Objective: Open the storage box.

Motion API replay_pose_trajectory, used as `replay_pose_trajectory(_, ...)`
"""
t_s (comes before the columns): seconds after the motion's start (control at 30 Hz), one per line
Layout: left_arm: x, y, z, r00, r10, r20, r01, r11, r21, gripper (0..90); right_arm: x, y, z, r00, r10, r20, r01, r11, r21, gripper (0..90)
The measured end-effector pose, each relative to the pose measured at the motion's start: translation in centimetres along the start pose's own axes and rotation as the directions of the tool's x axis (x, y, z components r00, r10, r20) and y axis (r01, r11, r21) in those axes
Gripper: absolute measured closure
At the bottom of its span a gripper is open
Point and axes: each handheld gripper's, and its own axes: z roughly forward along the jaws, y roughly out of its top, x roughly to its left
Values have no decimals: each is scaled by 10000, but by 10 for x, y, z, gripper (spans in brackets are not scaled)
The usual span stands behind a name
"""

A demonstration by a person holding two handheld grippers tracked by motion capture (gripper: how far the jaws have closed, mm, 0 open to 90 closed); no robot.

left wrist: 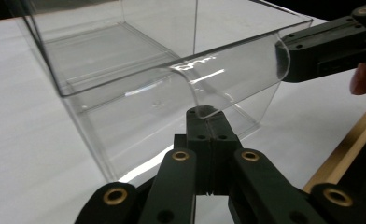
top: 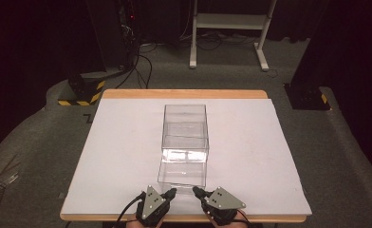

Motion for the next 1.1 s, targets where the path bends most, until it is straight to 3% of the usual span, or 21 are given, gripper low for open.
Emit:
replay_pose_trajectory(0.37, 2, 5, -8, 9998, -50, -192, 39, 9985, -553, 896, -15, -2, -10, 9972, 469, 590, -460, 9988, -168, 892)
replay_pose_trajectory(0.6, 11, 15, -23, 9984, -153, -547, 85, 9924, -1228, 892, -18, 3, -23, 9956, 549, 761, -491, 9959, -757, 884)
replay_pose_trajectory(0.87, 27, 23, -34, 9932, -357, -1110, 161, 9850, -1720, 892, -40, 6, -30, 9811, 1079, 1609, -899, 9893, -1153, 860)
replay_pose_trajectory(1.0, 44, 19, -24, 9840, -533, -1700, 293, 9896, -1406, 892, -53, 2, -19, 9742, 1256, 1876, -1117, 9903, -832, 844)
replay_pose_trajectory(1.1, 56, 10, -2, 9824, -826, -1676, 727, 9953, -646, 893, -57, 0, -6, 9734, 1328, 1866, -1266, 9909, -446, 837)
